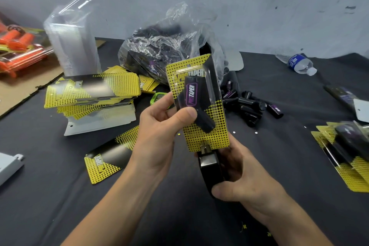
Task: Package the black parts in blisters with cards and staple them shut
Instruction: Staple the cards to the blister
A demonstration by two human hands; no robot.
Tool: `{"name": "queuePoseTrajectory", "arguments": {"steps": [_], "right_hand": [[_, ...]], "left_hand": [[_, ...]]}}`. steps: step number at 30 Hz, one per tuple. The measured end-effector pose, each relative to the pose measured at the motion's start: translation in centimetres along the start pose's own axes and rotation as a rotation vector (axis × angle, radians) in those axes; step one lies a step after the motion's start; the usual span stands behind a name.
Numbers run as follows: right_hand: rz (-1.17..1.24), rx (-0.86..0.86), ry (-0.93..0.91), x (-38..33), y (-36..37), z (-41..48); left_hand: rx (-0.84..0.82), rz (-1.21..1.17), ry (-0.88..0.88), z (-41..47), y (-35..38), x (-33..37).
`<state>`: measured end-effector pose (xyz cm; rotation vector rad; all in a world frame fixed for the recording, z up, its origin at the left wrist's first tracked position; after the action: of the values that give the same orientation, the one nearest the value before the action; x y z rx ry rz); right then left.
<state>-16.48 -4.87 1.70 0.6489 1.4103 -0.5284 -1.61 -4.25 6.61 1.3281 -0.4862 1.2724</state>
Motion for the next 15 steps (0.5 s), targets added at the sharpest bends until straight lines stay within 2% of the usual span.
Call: {"name": "queuePoseTrajectory", "arguments": {"steps": [8, 15], "right_hand": [[0.059, 0.093, -0.065, -0.1, -0.7, 0.0], [0.136, 0.108, 0.013, 0.4, -0.4, 0.2]], "left_hand": [[0.11, -0.023, -0.078, 0.0, -1.1, -1.5], [0.161, 0.026, -0.127, -0.2, -1.2, -2.6]]}}
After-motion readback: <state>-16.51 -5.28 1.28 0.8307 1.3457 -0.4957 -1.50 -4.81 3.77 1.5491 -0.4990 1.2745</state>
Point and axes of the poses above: each hand's wrist, its own z-axis towards the middle knuckle, its own y-axis out of the palm, x = y × z, the point moved 10 cm from there along z, towards the middle knuckle, and after that the axes turned 3 degrees about y, right-handed, at the moved point
